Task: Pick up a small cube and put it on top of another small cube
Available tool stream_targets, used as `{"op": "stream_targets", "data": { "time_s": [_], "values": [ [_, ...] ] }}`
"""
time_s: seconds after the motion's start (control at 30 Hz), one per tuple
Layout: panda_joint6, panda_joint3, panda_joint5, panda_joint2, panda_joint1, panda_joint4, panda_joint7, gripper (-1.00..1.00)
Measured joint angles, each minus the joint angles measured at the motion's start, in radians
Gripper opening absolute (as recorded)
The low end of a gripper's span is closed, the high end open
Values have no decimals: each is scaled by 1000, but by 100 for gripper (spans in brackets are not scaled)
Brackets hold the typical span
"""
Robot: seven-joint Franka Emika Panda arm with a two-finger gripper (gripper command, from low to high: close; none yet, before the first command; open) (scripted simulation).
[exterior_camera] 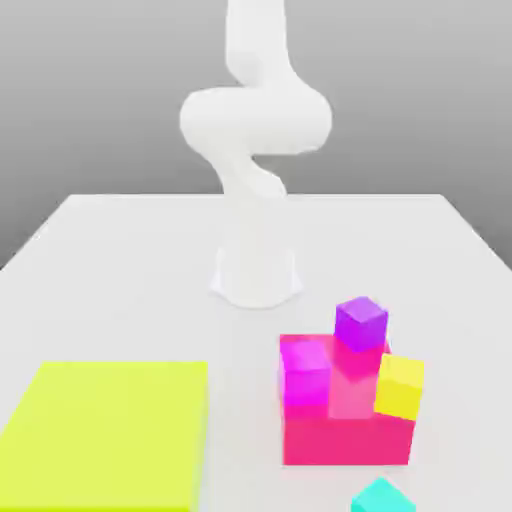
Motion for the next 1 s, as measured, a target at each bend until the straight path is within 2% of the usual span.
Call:
{"op": "stream_targets", "data": {
  "time_s": [0.6, 1.0],
  "values": [
    [195, 26, 14, 659, 127, 11, -240, 0],
    [340, 53, -44, 1094, 180, 25, -339, 0]
  ]
}}
